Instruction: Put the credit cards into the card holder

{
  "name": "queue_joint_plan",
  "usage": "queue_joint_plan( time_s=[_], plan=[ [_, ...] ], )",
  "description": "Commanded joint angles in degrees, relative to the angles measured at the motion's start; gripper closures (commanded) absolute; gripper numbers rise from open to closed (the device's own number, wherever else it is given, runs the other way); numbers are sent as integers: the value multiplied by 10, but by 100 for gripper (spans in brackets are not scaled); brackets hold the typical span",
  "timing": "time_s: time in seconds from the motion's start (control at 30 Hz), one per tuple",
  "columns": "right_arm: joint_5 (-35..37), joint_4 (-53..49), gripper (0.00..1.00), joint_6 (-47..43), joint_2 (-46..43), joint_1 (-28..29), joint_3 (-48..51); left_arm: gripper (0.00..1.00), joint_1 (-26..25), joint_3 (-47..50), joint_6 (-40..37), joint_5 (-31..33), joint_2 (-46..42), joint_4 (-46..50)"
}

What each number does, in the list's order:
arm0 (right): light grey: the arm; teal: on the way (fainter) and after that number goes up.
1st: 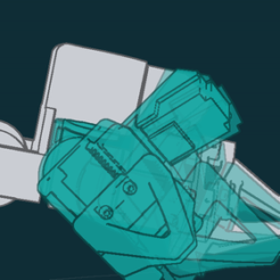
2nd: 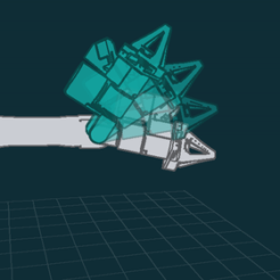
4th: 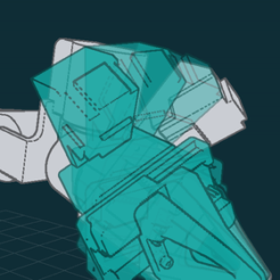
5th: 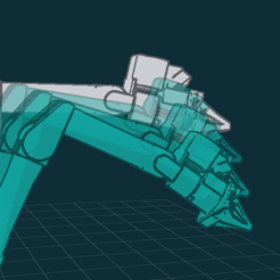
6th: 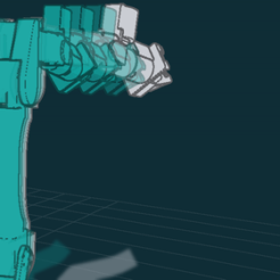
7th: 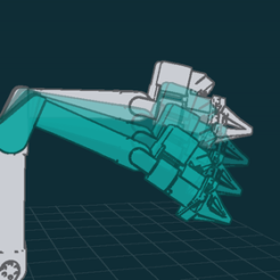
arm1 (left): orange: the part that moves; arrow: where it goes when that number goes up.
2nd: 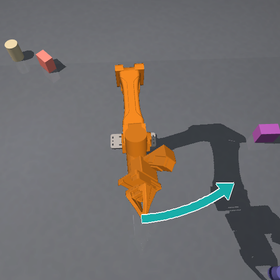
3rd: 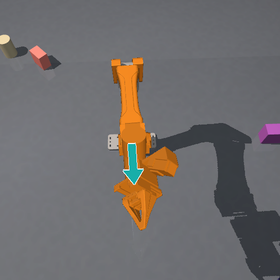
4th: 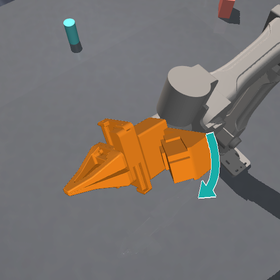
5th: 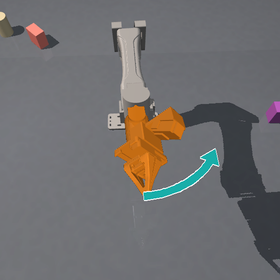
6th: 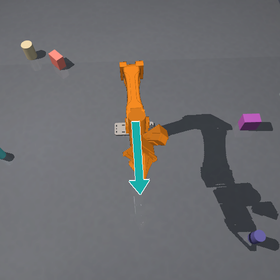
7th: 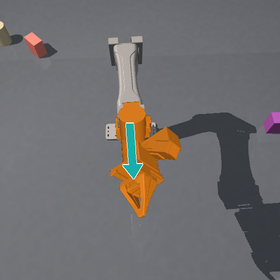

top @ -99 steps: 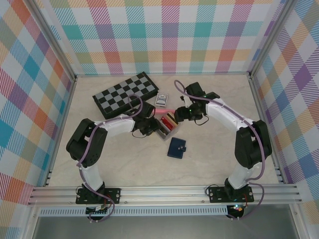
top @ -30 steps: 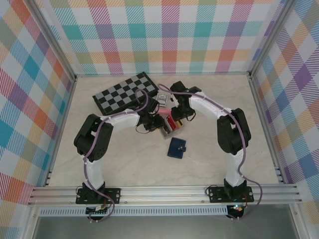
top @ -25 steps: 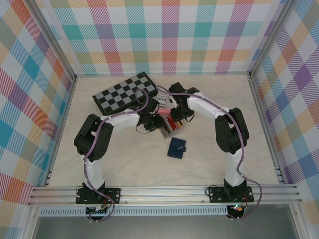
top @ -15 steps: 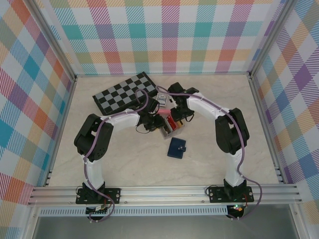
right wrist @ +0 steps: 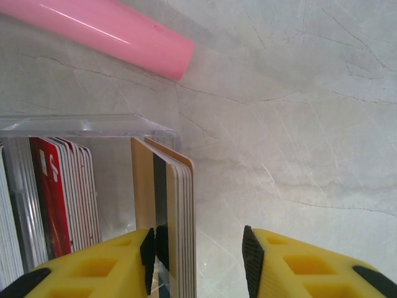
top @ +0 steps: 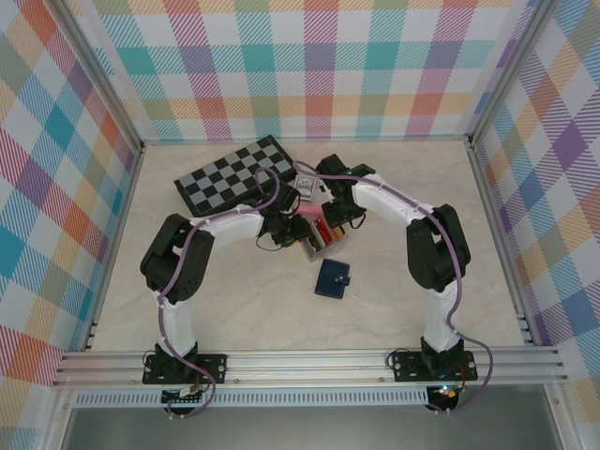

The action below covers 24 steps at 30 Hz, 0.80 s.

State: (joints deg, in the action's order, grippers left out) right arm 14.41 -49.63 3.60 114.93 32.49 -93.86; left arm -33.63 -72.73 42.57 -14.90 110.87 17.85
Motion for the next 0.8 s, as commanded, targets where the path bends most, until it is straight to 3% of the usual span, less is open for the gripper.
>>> queue_joint_plan(
  time_s=[0.0,0.77],
  plan=[
    [21,-18,57,-2,-20,1,-15,69,-6,5,-5,7,25,51],
    [47,-31,61,-7,-23,9,-26,70,-6,14,-4,11,22,51]
  ],
)
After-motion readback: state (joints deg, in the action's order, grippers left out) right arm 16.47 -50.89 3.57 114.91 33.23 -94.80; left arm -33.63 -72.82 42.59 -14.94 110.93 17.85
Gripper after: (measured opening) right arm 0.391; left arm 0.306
